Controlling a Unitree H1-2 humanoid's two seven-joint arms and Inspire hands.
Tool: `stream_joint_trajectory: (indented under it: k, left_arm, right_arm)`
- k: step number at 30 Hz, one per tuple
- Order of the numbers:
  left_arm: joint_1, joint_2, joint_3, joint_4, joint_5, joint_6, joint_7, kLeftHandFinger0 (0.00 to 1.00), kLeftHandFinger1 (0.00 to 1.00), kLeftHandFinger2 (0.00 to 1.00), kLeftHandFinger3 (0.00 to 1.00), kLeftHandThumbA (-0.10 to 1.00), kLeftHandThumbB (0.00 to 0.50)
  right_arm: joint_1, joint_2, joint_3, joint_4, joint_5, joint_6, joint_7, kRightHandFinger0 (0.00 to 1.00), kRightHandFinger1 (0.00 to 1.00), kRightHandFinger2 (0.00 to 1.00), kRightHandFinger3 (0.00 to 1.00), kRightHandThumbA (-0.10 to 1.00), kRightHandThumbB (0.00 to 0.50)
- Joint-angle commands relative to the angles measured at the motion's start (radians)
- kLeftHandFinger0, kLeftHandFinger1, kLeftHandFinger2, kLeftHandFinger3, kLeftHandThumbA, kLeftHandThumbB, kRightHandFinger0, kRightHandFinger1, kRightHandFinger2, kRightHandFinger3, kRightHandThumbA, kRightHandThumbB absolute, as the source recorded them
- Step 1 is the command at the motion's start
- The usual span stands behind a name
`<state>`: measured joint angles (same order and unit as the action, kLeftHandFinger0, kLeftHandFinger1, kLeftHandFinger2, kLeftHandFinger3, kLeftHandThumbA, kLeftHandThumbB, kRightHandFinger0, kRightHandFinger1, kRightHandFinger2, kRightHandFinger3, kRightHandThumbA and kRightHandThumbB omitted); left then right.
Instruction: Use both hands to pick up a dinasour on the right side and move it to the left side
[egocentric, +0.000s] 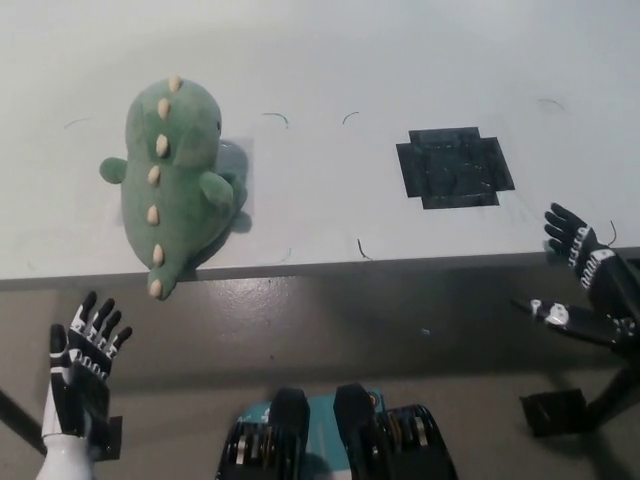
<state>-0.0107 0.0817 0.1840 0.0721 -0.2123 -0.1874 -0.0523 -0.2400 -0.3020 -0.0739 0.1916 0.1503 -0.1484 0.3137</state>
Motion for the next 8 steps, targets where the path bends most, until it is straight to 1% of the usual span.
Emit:
stream_joint_trajectory:
  k: [1, 2, 4, 6, 7, 8]
  left_arm:
    - [0.014, -0.005, -0.005, -0.057, 0.028, -0.03, 0.013, 1.0, 1.0, 1.0, 1.0, 1.0, 0.294]
    - [0.019, -0.006, -0.005, -0.064, 0.026, -0.03, 0.012, 1.0, 1.0, 1.0, 1.0, 1.0, 0.292]
    - [0.033, -0.018, -0.008, -0.089, 0.021, -0.018, 0.015, 1.0, 1.0, 1.0, 1.0, 1.0, 0.299]
    - [0.052, -0.028, -0.014, -0.109, 0.023, -0.01, 0.017, 1.0, 1.0, 1.0, 1.0, 1.0, 0.292]
    - [0.054, -0.033, -0.019, -0.112, 0.025, -0.011, 0.017, 1.0, 1.0, 1.0, 1.0, 1.0, 0.303]
    - [0.054, -0.033, -0.019, -0.112, 0.025, -0.011, 0.017, 1.0, 1.0, 1.0, 1.0, 1.0, 0.303]
  right_arm:
    - [0.031, -0.054, -0.036, -0.053, 0.058, -0.063, 0.036, 1.0, 1.0, 1.0, 1.0, 1.0, 0.158]
    - [0.04, -0.058, -0.037, -0.055, 0.06, -0.064, 0.04, 1.0, 1.0, 1.0, 1.0, 1.0, 0.146]
    - [0.079, -0.07, -0.045, -0.073, 0.067, -0.054, 0.047, 1.0, 1.0, 1.0, 1.0, 1.0, 0.156]
    - [0.122, -0.075, -0.05, -0.08, 0.077, -0.062, 0.055, 1.0, 1.0, 1.0, 1.0, 1.0, 0.156]
    - [0.142, -0.075, -0.053, -0.085, 0.081, -0.071, 0.057, 1.0, 1.0, 1.0, 1.0, 1.0, 0.149]
    - [0.142, -0.075, -0.053, -0.085, 0.081, -0.071, 0.057, 1.0, 1.0, 1.0, 1.0, 1.0, 0.149]
